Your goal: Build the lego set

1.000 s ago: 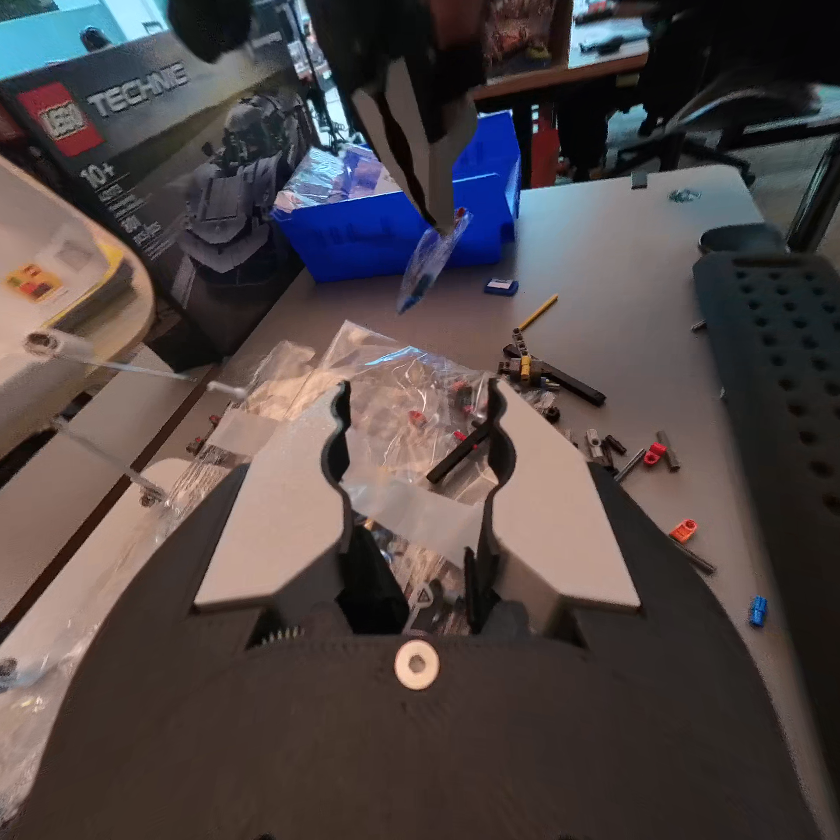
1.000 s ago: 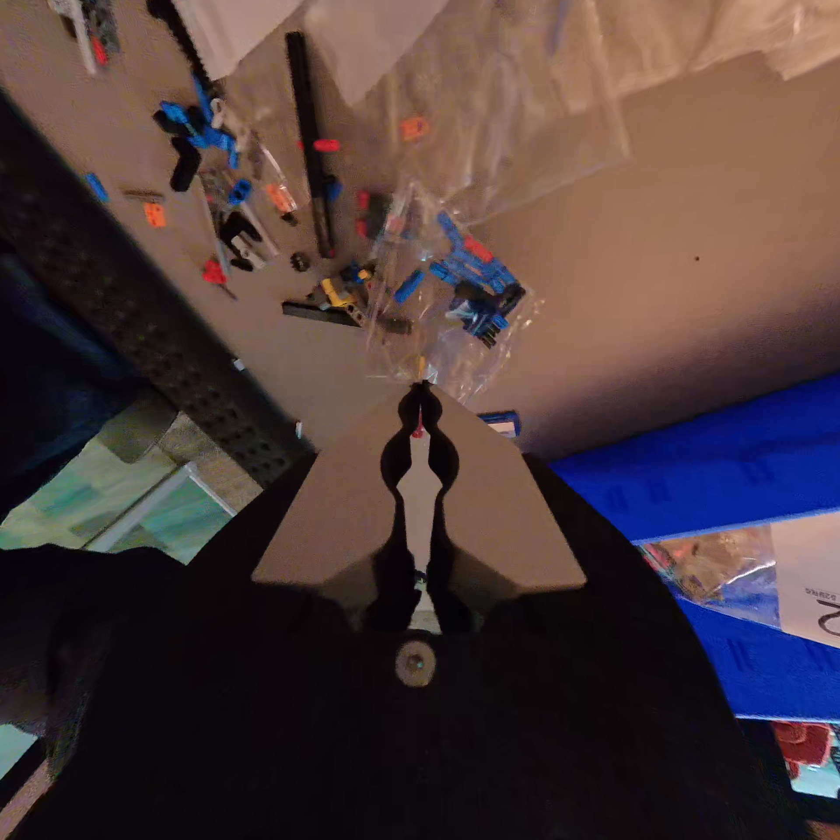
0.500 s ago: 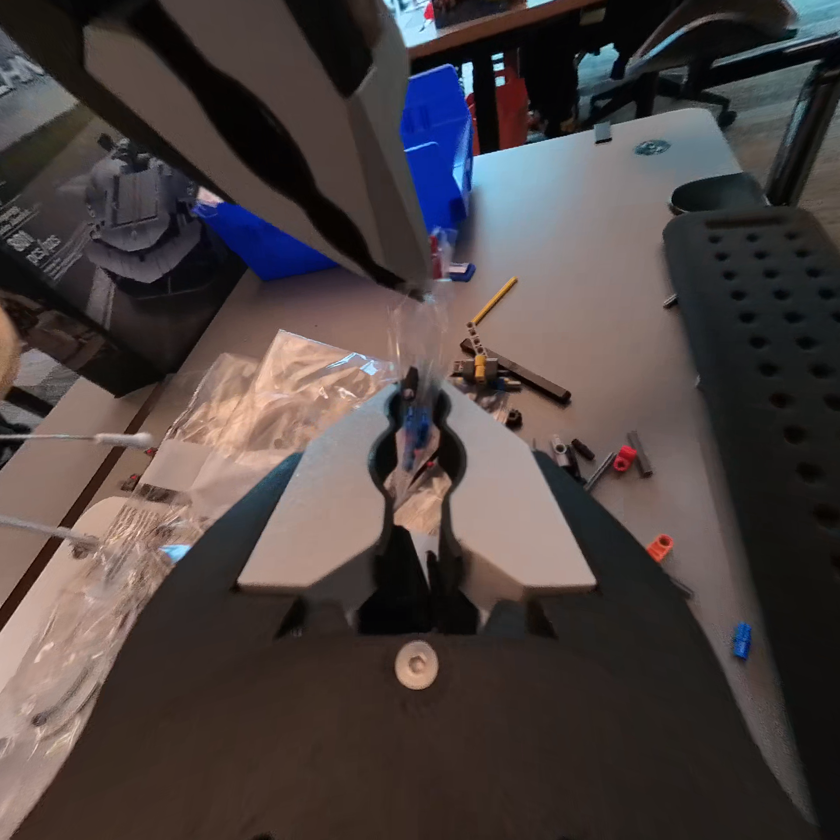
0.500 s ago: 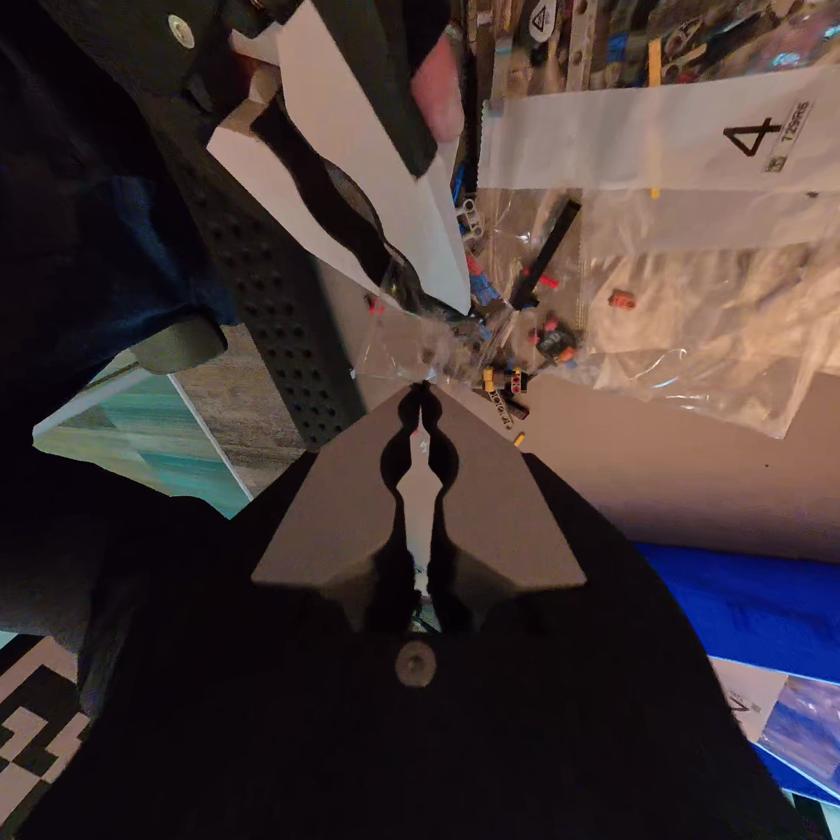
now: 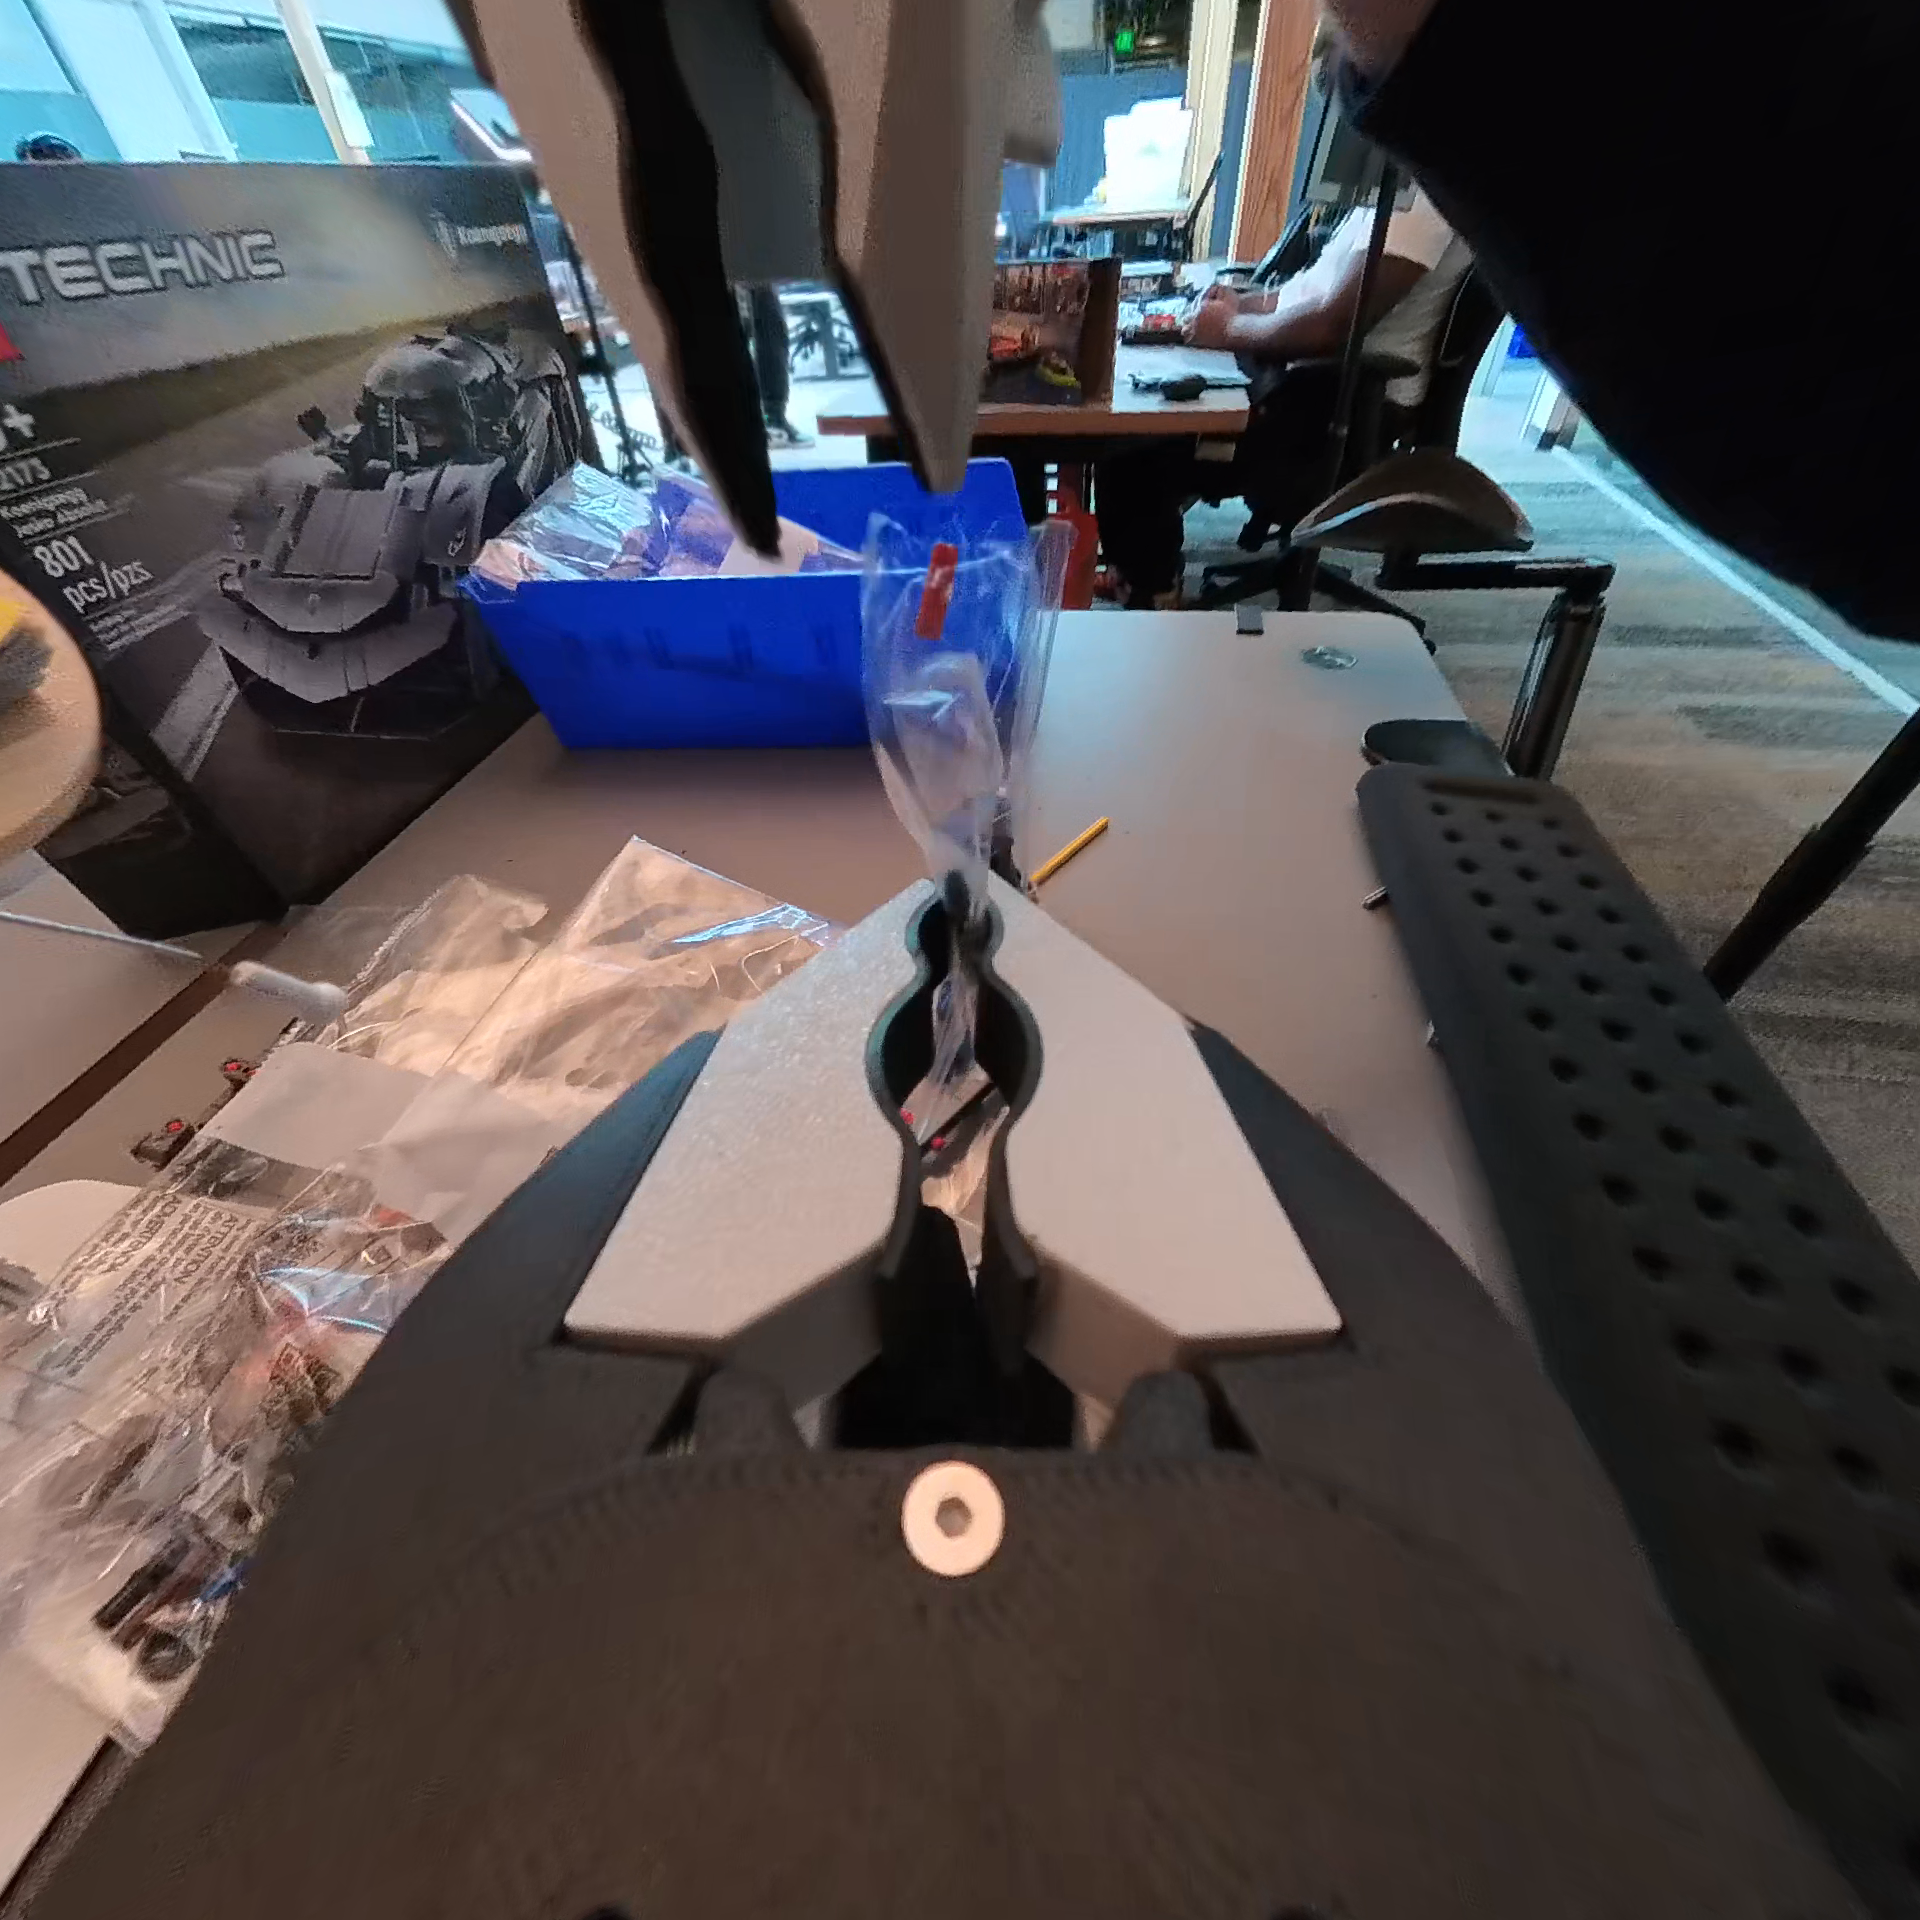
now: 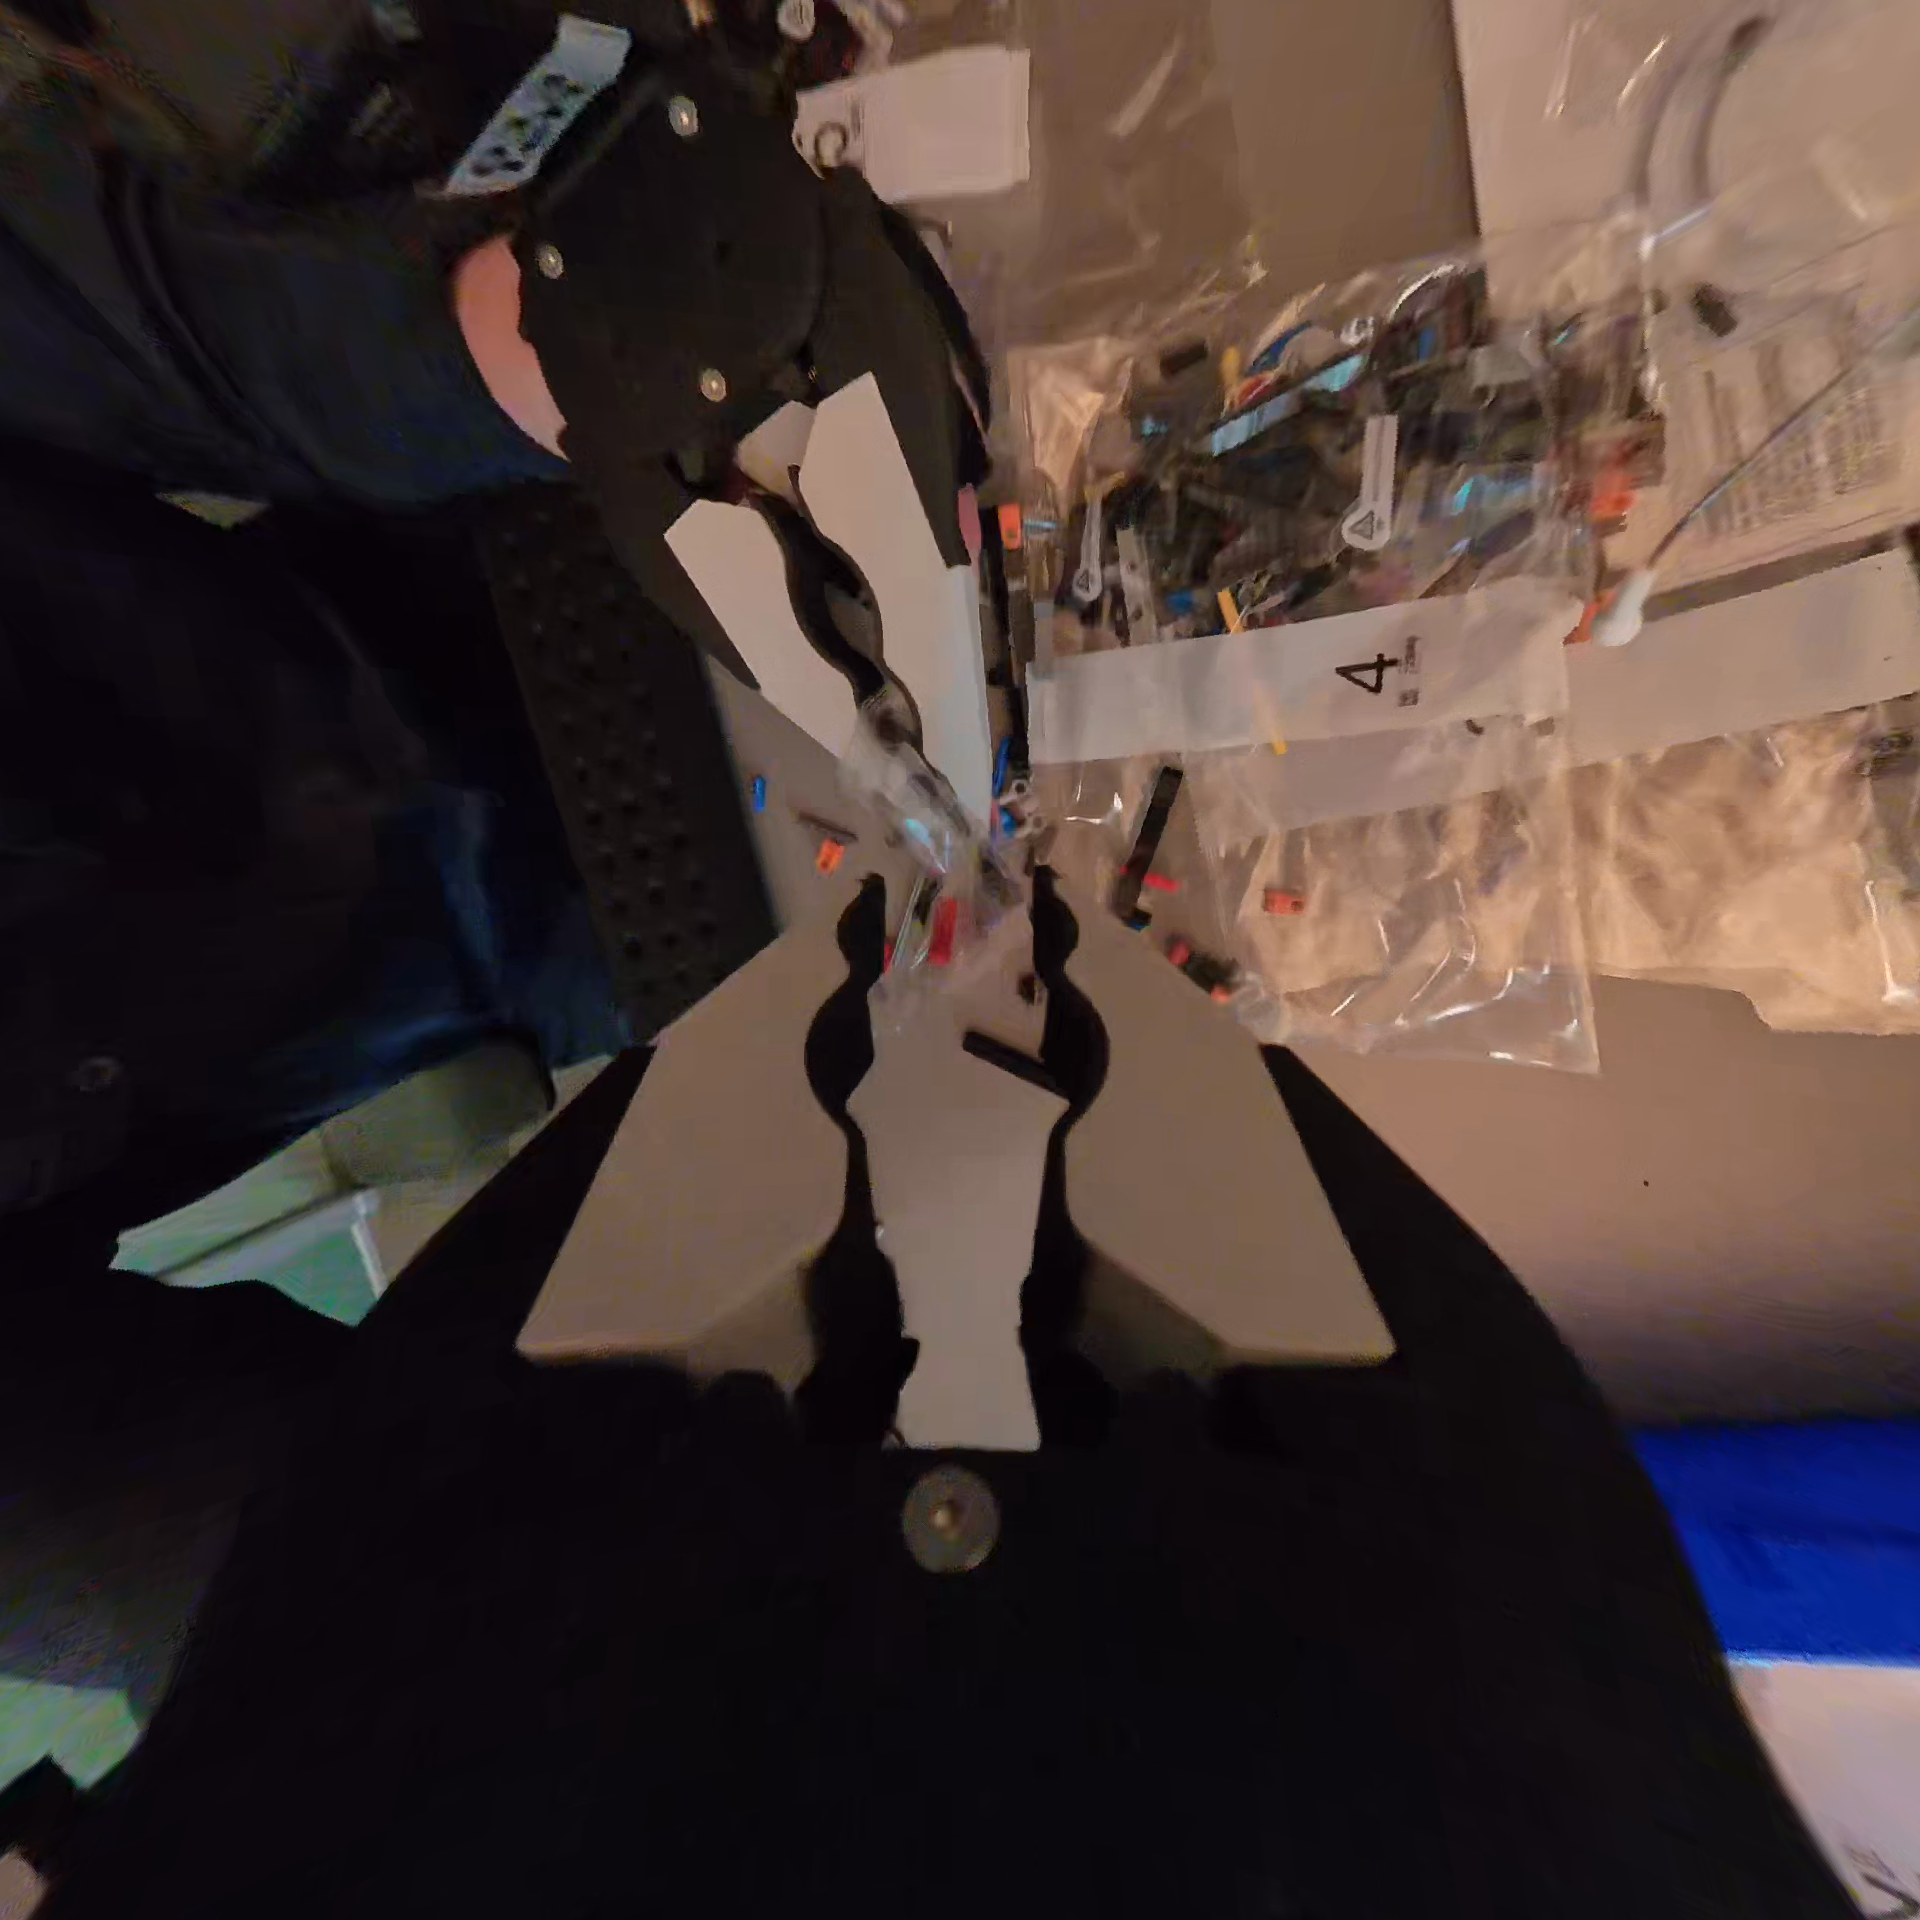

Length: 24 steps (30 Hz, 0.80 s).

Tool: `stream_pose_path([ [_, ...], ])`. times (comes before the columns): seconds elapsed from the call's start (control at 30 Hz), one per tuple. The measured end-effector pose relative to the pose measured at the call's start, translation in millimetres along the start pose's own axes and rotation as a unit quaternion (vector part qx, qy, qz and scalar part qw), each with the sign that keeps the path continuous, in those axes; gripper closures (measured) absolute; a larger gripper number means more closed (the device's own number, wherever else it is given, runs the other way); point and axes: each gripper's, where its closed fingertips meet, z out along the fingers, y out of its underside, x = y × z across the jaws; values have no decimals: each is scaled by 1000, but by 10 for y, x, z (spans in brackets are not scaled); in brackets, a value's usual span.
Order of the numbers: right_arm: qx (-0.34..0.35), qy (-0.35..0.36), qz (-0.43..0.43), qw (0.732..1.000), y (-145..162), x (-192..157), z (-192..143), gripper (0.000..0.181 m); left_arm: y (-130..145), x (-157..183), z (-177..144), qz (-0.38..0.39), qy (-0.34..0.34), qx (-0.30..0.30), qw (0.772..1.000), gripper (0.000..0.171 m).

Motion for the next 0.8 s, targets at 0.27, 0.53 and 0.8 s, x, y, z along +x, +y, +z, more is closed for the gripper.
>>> stream_pose_path([
  [0.27,92,39,-7,995,176,-45,-116,139,-127,-9,-76,-21,14,43,999,171],
  [0.53,152,73,-42,985,114,-93,127,181,-153,-7,-107,-30,22,57,998,171],
  [0.8,233,33,-37,971,67,-186,-3,181,-331,3,-264,-84,76,129,985,171],
])
